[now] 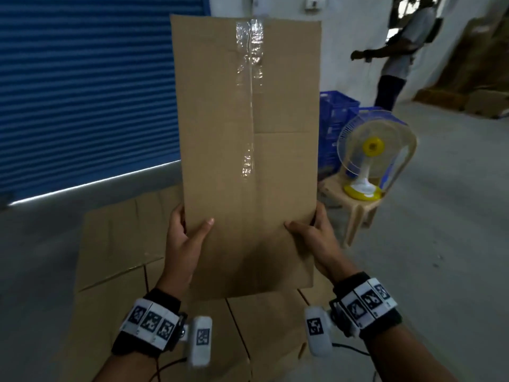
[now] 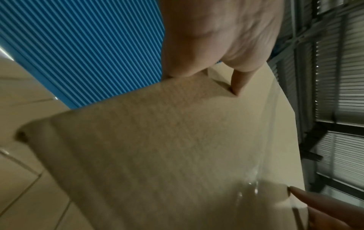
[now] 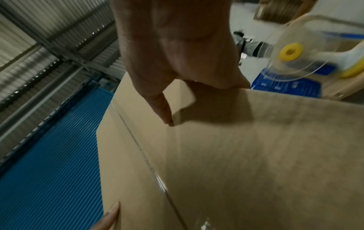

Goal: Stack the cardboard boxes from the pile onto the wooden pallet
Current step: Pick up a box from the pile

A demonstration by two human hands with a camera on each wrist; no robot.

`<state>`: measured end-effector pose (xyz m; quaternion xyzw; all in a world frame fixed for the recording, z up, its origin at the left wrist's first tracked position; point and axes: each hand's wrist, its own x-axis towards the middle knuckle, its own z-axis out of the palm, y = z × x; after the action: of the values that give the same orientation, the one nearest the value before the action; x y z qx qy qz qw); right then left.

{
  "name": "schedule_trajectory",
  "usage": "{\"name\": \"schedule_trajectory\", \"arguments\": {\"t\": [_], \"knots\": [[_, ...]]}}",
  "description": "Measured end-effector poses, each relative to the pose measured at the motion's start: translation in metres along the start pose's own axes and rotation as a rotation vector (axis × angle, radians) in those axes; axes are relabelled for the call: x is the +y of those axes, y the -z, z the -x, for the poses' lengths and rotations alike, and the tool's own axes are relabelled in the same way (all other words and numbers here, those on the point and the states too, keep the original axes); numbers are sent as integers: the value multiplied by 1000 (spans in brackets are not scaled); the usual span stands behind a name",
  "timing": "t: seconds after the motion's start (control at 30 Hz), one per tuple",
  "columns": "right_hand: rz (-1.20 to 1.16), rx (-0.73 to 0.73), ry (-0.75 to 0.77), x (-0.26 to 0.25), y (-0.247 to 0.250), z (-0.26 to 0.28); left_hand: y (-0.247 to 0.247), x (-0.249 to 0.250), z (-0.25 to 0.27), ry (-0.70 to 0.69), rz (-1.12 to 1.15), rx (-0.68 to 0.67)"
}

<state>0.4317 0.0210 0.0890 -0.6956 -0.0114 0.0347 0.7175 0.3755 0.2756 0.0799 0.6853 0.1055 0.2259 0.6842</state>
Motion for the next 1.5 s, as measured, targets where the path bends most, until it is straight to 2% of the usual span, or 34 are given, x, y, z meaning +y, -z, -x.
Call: {"name": "schedule_trajectory", "arguments": {"t": [0.2, 0.37, 0.53, 0.77, 0.97, 1.23, 1.37, 1.43, 1.5], "knots": [[102, -158, 41, -12, -48, -105, 16, -22, -79, 12, 40, 28], [225, -208, 113, -12, -86, -190, 21, -43, -145, 14, -33, 80], [337, -262, 139, -5, -124, -268, 20, -69, -202, 41, -6, 135], [459, -373, 73, 48, -183, -398, 19, -125, -305, 148, -41, 241], [628, -390, 3, 116, -208, -488, 17, -202, -373, 238, -75, 238], [791, -431, 18, 174, -219, -538, 18, -284, -418, 356, -109, 157], [1100, -595, 258, 177, -217, -544, 22, -298, -428, 445, -269, 32], [1169, -706, 398, 171, -212, -538, 19, -289, -419, 411, -390, -3], [1315, -814, 433, 164, -200, -527, 15, -276, -402, 338, -516, 7]]}}
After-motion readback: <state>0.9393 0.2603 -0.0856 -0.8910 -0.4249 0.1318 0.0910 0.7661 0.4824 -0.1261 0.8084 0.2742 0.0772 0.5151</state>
